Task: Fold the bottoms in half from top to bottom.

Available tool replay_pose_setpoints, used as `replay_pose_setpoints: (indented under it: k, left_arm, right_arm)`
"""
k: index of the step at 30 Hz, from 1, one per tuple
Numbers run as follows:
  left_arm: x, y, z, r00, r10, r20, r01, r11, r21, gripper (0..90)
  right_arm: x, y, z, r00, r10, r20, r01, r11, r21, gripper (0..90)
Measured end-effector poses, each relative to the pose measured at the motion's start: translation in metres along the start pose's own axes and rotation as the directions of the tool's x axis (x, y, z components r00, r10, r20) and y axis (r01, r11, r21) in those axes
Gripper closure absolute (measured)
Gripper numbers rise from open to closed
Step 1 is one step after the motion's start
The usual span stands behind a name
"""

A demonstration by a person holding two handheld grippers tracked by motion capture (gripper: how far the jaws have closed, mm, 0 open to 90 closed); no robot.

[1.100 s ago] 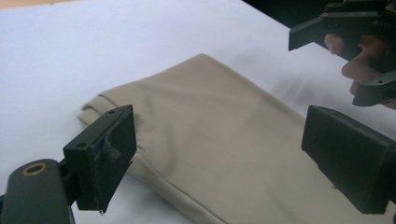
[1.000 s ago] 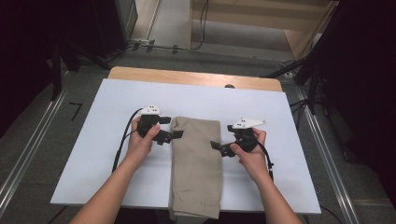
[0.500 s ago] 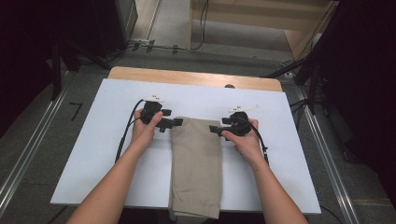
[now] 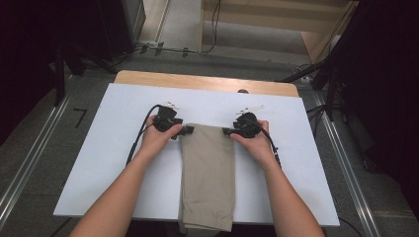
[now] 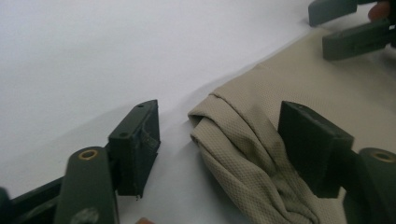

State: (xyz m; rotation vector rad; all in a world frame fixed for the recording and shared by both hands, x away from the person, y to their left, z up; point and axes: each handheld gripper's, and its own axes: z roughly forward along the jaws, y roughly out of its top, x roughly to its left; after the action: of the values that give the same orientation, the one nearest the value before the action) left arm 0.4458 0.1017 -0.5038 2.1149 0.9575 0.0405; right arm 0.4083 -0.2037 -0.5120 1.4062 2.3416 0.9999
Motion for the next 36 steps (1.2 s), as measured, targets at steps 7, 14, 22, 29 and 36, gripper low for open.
replay_pose_setpoints:
  k: [7,14,22,29,36]
  left_arm:
    - [0.000,-0.004,-0.002,1.0000,0.007,0.002,-0.007,1.0000,0.006,57.0]
    - [-0.006,-0.005,-0.001,0.9985,0.054,0.002,-0.054,0.9982,0.028,81.5]
    - [-0.001,0.005,-0.010,0.9993,0.032,0.022,-0.031,0.9991,-0.030,86.8]
    - [0.009,0.033,-0.024,0.9998,0.012,0.019,-0.011,0.9966,-0.082,87.1]
    - [0.019,0.068,-0.030,0.9999,0.009,-0.004,-0.010,0.9934,-0.114,87.0]
  right_arm:
    - [0.002,-0.007,-0.004,0.9983,-0.018,-0.056,0.018,1.000,-0.009,62.1]
    - [0.000,-0.008,-0.002,0.9867,0.081,-0.141,-0.080,0.997,0.010,81.4]
    - [0.002,0.002,-0.011,0.9906,0.046,-0.129,-0.053,0.997,-0.055,85.6]
    - [-0.001,0.028,-0.018,0.9941,0.030,-0.104,-0.040,0.995,-0.091,85.6]
    - [-0.012,0.061,-0.025,0.9963,0.023,-0.083,-0.033,0.992,-0.121,85.6]
